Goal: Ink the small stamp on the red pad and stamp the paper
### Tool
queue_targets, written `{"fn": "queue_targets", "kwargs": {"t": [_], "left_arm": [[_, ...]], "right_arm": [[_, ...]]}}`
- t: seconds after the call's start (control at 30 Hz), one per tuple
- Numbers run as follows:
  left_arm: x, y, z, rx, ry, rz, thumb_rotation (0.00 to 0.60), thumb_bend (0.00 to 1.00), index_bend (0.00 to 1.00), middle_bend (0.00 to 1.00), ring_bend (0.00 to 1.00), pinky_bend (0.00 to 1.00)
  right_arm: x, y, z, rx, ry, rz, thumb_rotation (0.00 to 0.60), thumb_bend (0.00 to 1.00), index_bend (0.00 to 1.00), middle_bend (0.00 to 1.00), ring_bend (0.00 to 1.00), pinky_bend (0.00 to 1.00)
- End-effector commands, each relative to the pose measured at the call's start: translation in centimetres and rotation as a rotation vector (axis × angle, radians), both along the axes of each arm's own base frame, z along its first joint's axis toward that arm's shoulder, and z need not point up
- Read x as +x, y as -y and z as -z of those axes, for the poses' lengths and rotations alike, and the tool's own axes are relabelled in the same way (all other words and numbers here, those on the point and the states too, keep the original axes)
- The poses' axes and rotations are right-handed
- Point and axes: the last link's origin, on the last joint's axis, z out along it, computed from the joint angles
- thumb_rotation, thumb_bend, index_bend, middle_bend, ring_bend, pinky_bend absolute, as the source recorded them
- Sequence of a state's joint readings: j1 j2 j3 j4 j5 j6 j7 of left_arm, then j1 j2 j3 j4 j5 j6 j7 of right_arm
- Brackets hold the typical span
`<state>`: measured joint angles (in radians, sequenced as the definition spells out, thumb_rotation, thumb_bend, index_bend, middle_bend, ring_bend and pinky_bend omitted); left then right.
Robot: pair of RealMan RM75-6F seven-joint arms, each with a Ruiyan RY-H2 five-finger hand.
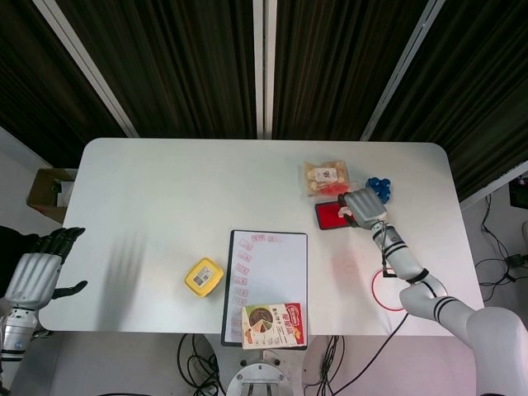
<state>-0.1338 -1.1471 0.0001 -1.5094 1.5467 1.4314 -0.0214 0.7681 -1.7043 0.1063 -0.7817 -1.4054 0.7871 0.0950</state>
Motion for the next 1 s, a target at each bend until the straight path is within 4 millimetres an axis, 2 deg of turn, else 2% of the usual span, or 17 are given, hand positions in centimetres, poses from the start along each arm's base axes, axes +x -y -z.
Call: {"fn": "queue_targets", "kwargs": {"t": [0.03, 0.1, 0.27, 0.43, 0.5, 0.67, 1.0], "left_arm": [[0.0, 0.0, 0.0, 0.002, 0.0, 0.0, 0.6, 0.0, 0.12, 0.14, 0.12, 0.2], [0.0, 0.0, -0.1, 0.005, 0.001, 0.0, 0.6, 0.0, 0.12, 0.14, 0.12, 0.2], [0.1, 0.1, -0.2, 0.009, -0.001, 0.003, 0.6, 0.0, 0.12, 0.14, 0.12, 0.2], [0.3, 0.1, -0.1, 0.009, 0.005, 0.007, 0.6, 0.0, 0.12, 0.14, 0.12, 0.2], [0.3, 0.1, 0.1, 0.008, 0.009, 0.01, 0.6, 0.0, 0.12, 0.14, 0.12, 0.2], [0.4, 0.3, 0.0, 0.016, 0.012, 0.013, 0.6, 0.0, 0.12, 0.14, 0.12, 0.2], [0.0, 0.9, -0.5, 0.026, 0.015, 0.006, 0.6, 0.0, 0.12, 0.14, 0.12, 0.2]], "right_arm": [[0.1, 0.1, -0.2, -0.008, 0.009, -0.007, 0.6, 0.45, 1.0, 0.86, 0.9, 1.0], [0.4, 0.2, -0.6, -0.02, 0.029, -0.015, 0.6, 0.45, 1.0, 0.86, 0.9, 1.0], [2.0, 0.4, -3.0, -0.078, 0.099, -0.074, 0.6, 0.45, 1.0, 0.87, 0.9, 1.0], [4.2, -0.5, -5.3, -0.105, 0.158, -0.134, 0.6, 0.45, 1.0, 0.87, 0.9, 1.0], [4.9, -1.0, -5.4, -0.093, 0.169, -0.142, 0.6, 0.45, 1.0, 0.87, 0.9, 1.0], [6.9, -3.0, -4.4, -0.049, 0.198, -0.118, 0.6, 0.45, 1.0, 0.87, 0.9, 1.0], [11.1, -6.4, 0.0, -0.04, 0.192, -0.027, 0.6, 0.46, 1.0, 0.88, 0.9, 1.0]]}}
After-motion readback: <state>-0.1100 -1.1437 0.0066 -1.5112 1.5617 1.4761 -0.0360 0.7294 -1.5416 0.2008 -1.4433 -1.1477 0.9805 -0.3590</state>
